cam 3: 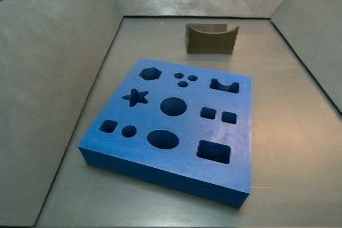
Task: Pick up the square-circle object. Move up. Rotate the square-circle object. Move to above the board. Insert the square-circle object.
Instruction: Move to above the board, then insert the square-circle object.
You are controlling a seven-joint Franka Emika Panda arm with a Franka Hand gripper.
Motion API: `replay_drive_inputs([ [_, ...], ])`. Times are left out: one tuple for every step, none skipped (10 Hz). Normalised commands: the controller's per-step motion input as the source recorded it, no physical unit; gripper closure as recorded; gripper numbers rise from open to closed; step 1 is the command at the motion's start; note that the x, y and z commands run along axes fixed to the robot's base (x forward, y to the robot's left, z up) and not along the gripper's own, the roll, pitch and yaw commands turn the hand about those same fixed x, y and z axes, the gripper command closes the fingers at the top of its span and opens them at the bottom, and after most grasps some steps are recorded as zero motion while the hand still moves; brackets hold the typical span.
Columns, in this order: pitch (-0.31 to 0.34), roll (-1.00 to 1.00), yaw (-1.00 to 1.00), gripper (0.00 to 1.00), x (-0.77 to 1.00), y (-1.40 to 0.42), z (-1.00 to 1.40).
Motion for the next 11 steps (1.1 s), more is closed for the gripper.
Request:
replay_drive_inputs([
  [0.025,0.03,0.01,1.0,0.22,-0.49,-0.06],
  [0.019,0.04,0.01,1.0,0.16,-0.3,-0.03],
  [0.0,0.01,0.01,1.0,0.0,-0.01,0.0],
  [0.0,0.01,0.0,1.0,0.0,-0.04,0.0],
  [0.0,0.0,0.0,1.0,0.06,-0.01,0.0],
  [0.0,0.0,0.0,1.0,0.0,0.0,-0.04],
  [-0.029,0.05,-0.1,1.0,-0.03,-0.27,-0.4],
  [-0.074,0.11,-0.11,1.0,-0.02,-0.43,-0.58],
  [-0.101,0.13,-0.05,1.0,0.0,-0.5,-0.64],
  [-0.12,0.14,-0.04,1.0,0.0,-0.54,-0.65],
  [-0.126,0.15,-0.08,1.0,0.0,-0.57,-0.6],
])
